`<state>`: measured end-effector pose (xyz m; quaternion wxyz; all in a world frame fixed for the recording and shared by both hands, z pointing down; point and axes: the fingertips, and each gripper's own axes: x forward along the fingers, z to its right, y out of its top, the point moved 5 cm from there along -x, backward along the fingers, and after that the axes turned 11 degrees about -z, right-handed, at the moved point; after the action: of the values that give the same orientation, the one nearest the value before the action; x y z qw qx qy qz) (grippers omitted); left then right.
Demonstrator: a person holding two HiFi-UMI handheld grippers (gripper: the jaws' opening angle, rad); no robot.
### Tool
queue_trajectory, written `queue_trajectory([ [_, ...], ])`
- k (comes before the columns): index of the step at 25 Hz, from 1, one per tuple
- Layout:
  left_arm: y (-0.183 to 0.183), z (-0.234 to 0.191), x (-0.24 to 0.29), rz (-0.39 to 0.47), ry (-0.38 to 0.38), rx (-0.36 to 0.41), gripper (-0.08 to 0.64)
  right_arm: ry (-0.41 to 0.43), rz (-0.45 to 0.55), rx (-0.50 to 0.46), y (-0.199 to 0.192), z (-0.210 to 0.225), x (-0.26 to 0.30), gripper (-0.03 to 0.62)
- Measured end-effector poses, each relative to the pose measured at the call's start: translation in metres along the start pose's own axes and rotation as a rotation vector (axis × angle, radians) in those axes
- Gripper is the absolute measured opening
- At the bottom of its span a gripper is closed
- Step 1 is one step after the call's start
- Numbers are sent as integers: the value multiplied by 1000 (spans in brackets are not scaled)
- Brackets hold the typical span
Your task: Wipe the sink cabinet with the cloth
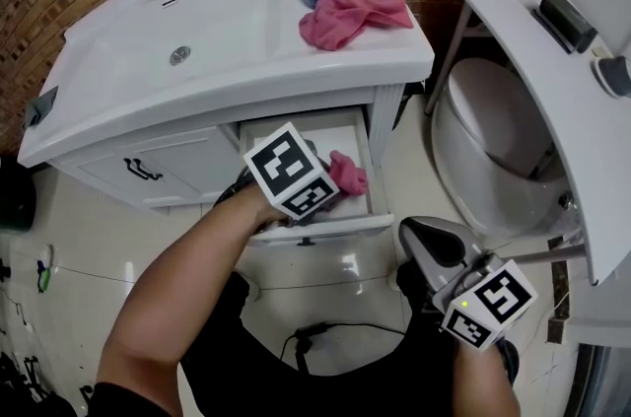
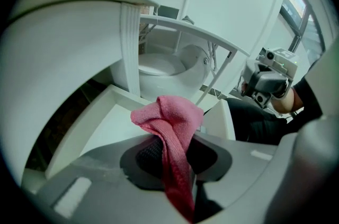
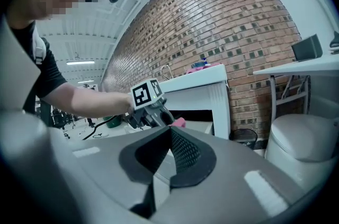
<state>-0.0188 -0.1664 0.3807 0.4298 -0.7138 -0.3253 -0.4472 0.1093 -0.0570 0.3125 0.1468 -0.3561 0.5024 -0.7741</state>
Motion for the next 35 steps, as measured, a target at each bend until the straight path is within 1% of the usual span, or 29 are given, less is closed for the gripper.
queue_trajectory([
  [4, -12, -2, -41, 142, 87, -50, 107, 4, -4, 24, -1, -5, 6, 6],
  [8, -32, -1, -83, 275, 159, -108, 106, 17, 9, 13, 9, -18, 15, 6],
  [13, -70, 24, -135, 454, 248, -177, 107, 66, 0, 13, 16, -45, 18, 6],
  [17, -118, 50, -157, 611, 269, -281, 106, 99, -20, 12, 21, -69, 18, 6],
  [21, -170, 74, -170, 787, 301, -425, 107, 96, -14, -16, 28, -92, 10, 6],
  [23, -191, 88, -170, 851, 305, -470, 107, 91, -7, -22, 29, -103, 2, 6],
  [26, -212, 120, -164, 904, 292, -481, 107, 100, 3, -8, 27, -121, -14, 6],
  [29, -221, 152, -158, 941, 280, -471, 107, 108, -4, -13, 21, -134, -28, 6],
  [32, -226, 175, -153, 960, 285, -455, 107, 113, -20, -17, 9, -144, -42, 6],
  [35, -230, 193, -152, 959, 290, -442, 107, 111, -33, -11, -5, -151, -56, 6],
])
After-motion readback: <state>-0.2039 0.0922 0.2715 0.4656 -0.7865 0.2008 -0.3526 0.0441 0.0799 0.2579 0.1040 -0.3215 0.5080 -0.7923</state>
